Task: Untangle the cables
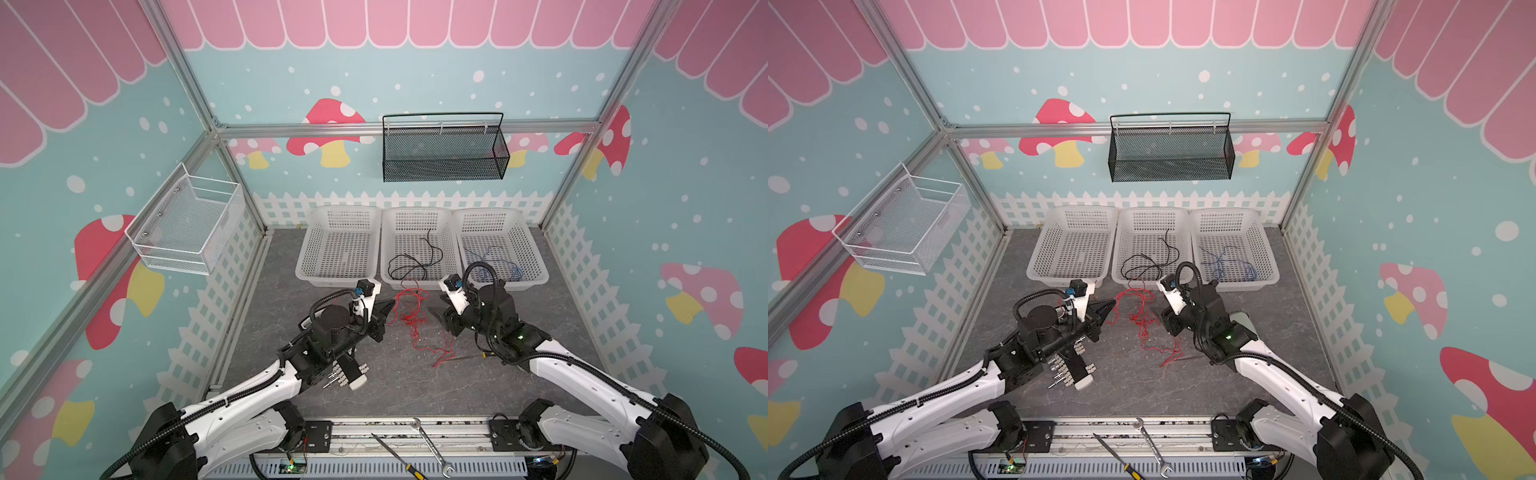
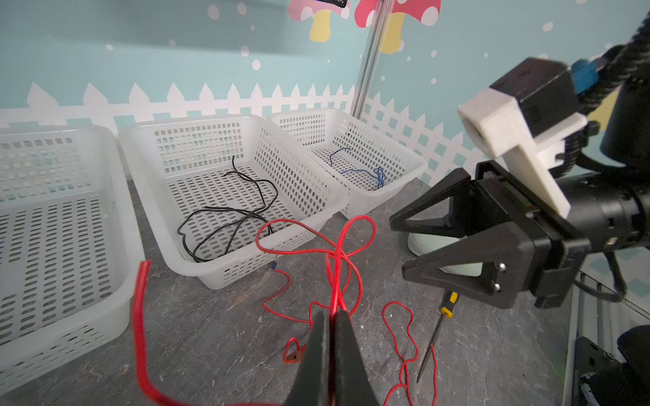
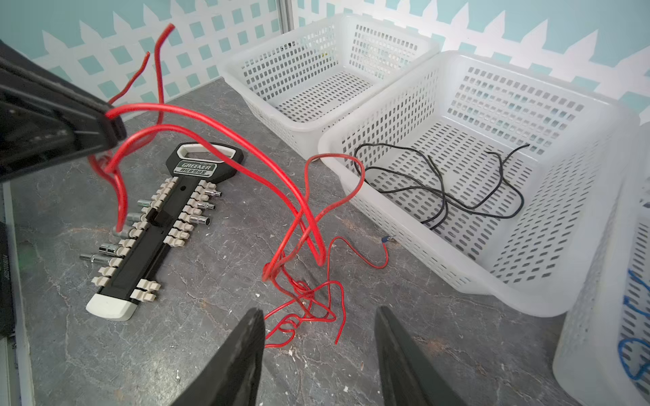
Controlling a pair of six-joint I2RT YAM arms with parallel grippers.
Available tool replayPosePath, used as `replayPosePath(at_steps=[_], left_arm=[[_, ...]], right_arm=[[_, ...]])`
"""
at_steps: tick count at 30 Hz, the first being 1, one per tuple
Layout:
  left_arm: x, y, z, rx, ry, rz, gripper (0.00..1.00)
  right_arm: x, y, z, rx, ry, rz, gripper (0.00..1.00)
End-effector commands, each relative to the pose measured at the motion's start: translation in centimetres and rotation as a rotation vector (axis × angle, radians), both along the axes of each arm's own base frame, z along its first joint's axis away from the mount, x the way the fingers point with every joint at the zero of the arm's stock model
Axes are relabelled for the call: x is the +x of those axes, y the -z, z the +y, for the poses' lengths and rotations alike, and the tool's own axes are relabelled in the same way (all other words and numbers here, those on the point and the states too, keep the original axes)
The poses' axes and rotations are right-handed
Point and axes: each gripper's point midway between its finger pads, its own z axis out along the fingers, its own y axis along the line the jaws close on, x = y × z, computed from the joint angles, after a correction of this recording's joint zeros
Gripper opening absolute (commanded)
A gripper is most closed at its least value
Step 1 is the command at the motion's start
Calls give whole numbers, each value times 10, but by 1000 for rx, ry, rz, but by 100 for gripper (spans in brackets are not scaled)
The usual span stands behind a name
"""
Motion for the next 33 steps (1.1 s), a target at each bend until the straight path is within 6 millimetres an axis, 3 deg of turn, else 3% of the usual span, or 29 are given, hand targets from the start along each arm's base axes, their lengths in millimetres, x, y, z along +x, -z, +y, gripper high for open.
replayPosePath(at_steps=[1,10,25,33], left_arm=[[4,-10,1,-40,-19,-14,0],[3,-13,-2,-55,-3,-9,0],[2,-22,-8,-78,24,-9,0],[3,-21,-8,-91,18,-5,0]], right_arm=[[-3,0,10,108,-28,-4,55],[5,-2,19,233,-18,-38,56],[20,2,27,270,5,-37,57],[33,5,42,287,-22,-16,55]])
